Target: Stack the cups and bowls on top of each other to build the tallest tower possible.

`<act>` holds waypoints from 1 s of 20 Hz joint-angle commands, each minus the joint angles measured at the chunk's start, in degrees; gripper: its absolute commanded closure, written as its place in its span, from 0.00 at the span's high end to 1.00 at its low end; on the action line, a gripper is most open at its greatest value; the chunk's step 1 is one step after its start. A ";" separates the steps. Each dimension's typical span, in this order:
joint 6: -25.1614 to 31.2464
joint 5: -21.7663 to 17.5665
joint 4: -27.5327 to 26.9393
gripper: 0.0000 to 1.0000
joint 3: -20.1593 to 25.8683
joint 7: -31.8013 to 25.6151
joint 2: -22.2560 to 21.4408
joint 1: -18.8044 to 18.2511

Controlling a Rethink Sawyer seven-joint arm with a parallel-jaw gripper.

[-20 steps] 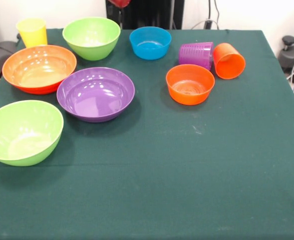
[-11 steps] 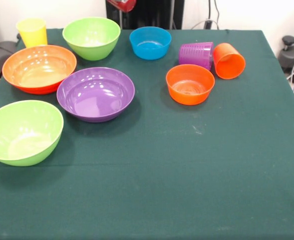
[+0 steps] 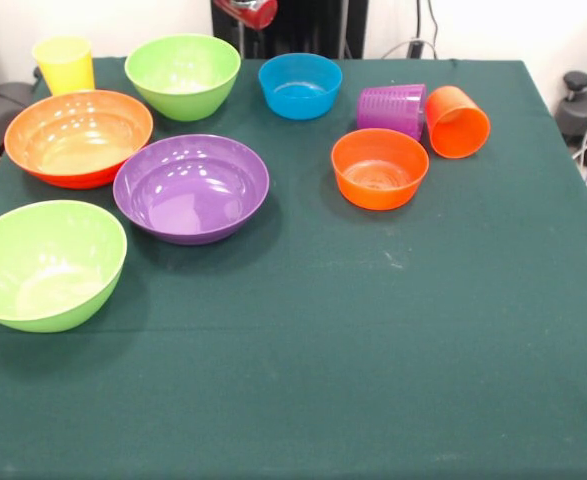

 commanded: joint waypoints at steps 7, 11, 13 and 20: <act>5.89 -3.04 -6.36 1.00 10.34 11.12 0.01 0.49; 6.80 -3.22 -5.64 1.00 10.03 11.15 -1.77 0.80; 7.52 -3.66 -5.07 1.00 10.21 11.27 -3.10 0.69; 7.50 -3.06 -3.60 1.00 9.03 10.90 -5.92 2.05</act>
